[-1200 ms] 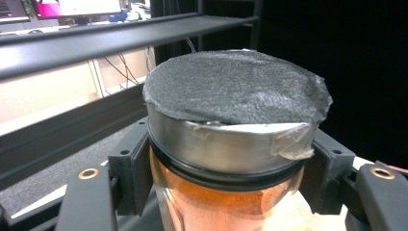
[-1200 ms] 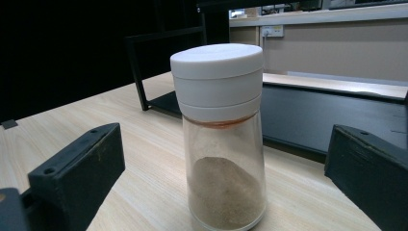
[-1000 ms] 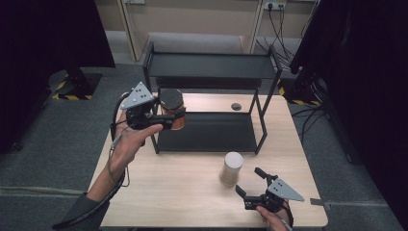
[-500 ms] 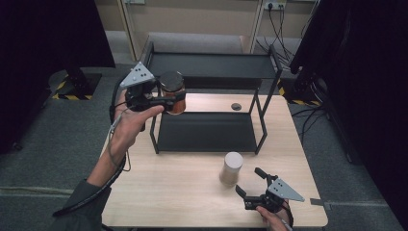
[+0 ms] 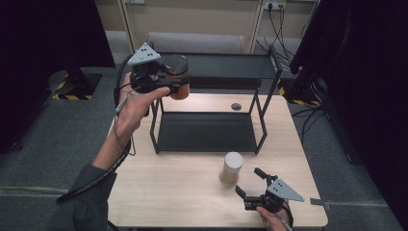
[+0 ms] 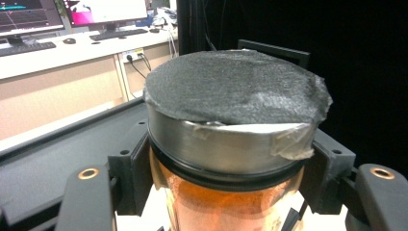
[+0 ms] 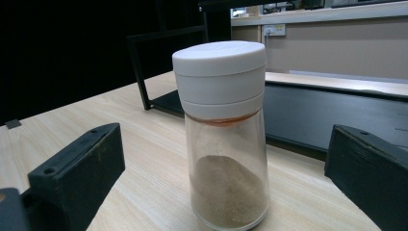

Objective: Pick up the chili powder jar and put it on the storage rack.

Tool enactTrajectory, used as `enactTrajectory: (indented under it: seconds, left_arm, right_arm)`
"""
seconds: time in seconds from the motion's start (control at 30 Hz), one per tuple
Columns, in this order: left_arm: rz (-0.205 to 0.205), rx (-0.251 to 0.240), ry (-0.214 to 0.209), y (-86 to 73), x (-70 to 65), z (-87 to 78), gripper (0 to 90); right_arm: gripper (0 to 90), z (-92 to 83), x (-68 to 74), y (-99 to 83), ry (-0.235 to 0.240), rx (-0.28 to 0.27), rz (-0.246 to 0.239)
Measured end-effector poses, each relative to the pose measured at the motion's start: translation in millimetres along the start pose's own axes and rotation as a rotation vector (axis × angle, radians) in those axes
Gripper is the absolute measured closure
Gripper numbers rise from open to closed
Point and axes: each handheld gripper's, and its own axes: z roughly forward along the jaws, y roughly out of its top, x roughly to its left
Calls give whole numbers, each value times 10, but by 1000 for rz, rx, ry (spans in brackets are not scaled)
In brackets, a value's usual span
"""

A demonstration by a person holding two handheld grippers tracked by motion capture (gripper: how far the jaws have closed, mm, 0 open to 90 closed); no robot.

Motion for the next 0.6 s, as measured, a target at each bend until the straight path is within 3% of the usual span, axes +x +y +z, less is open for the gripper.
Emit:
enactTrajectory:
  seconds: [0.6]
  left_arm:
    - [-45,2,91,202,111,263,319]
  right_arm:
    - [6,-18,-8,0,5,-4,3]
